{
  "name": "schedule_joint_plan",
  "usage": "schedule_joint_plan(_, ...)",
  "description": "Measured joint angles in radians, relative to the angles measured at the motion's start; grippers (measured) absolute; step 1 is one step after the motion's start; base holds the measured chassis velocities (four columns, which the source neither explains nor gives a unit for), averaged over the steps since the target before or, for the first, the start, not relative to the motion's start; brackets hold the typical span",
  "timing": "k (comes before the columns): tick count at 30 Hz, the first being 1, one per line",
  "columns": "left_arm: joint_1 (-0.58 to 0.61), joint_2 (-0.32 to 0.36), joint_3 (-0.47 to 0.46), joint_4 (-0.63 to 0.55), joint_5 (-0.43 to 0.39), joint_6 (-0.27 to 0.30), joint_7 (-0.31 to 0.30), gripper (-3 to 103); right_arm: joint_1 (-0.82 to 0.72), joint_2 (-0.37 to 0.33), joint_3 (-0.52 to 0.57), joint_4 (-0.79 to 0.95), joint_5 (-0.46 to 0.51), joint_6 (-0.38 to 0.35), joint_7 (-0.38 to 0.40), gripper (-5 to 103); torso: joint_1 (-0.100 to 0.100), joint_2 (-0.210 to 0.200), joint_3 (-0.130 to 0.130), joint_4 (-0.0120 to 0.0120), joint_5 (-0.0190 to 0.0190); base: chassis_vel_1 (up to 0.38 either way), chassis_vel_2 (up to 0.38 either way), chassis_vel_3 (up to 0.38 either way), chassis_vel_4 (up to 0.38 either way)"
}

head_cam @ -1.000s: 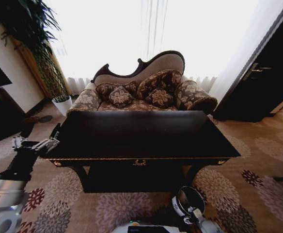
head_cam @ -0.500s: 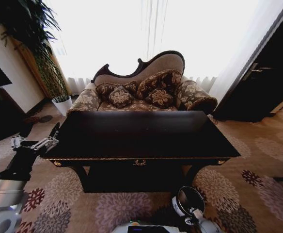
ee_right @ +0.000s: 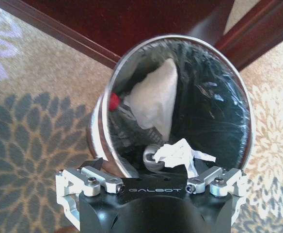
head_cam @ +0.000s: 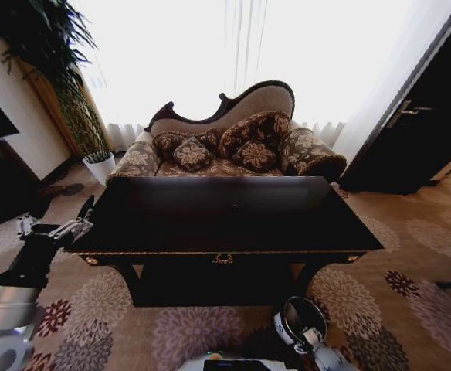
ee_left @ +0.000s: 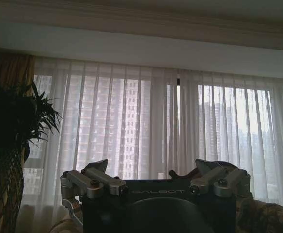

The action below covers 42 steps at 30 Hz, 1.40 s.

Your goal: Move to the front of the table and place the trash on the table into the trash bin.

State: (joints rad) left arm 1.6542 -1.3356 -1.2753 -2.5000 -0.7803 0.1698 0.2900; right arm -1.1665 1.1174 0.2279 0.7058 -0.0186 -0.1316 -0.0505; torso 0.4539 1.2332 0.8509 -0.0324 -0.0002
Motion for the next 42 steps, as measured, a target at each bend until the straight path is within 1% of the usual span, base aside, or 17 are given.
schedule_joint_plan(9,0.004,-0.001,-0.005,0.0,0.0,0.0,-0.001,100,0.0,0.006,-0.017,-0.007,0.041,-0.006,-0.004,100,0.0,0.0,0.0,-0.0001,0.0,0.0,0.0,0.0,0.0)
schedule_joint_plan(15,0.011,-0.001,-0.009,0.0,-0.002,0.0,-0.001,100,0.001,0.025,-0.018,-0.03,0.059,-0.04,-0.004,100,0.0,0.0,0.0,-0.0001,0.0,0.0,0.0,0.0,0.0)
schedule_joint_plan(28,0.006,-0.008,0.0,0.0,0.0,0.0,-0.001,100,-0.009,0.011,-0.01,-0.024,0.058,-0.045,0.004,100,0.0,0.0,0.0,-0.0001,-0.0001,0.0,0.0,0.0,0.0)
schedule_joint_plan(33,0.005,-0.01,0.005,0.0,0.004,0.0,-0.001,100,-0.013,0.018,-0.012,-0.004,0.058,-0.031,0.003,100,0.0,0.0,0.0,-0.0001,0.0,0.0,0.0,0.0,0.0)
schedule_joint_plan(37,0.004,-0.012,0.008,0.0,0.007,0.0,-0.001,100,-0.033,0.027,-0.025,0.058,0.072,-0.026,0.004,100,0.0,0.0,0.0,0.0,0.0001,0.0,0.0,0.0,0.0)
schedule_joint_plan(42,0.003,-0.012,0.008,0.0,0.005,0.0,-0.001,100,-0.057,0.018,-0.029,0.113,0.083,-0.015,-0.002,100,0.0,0.0,0.0,0.0,0.0001,0.0,0.0,0.0,0.0)
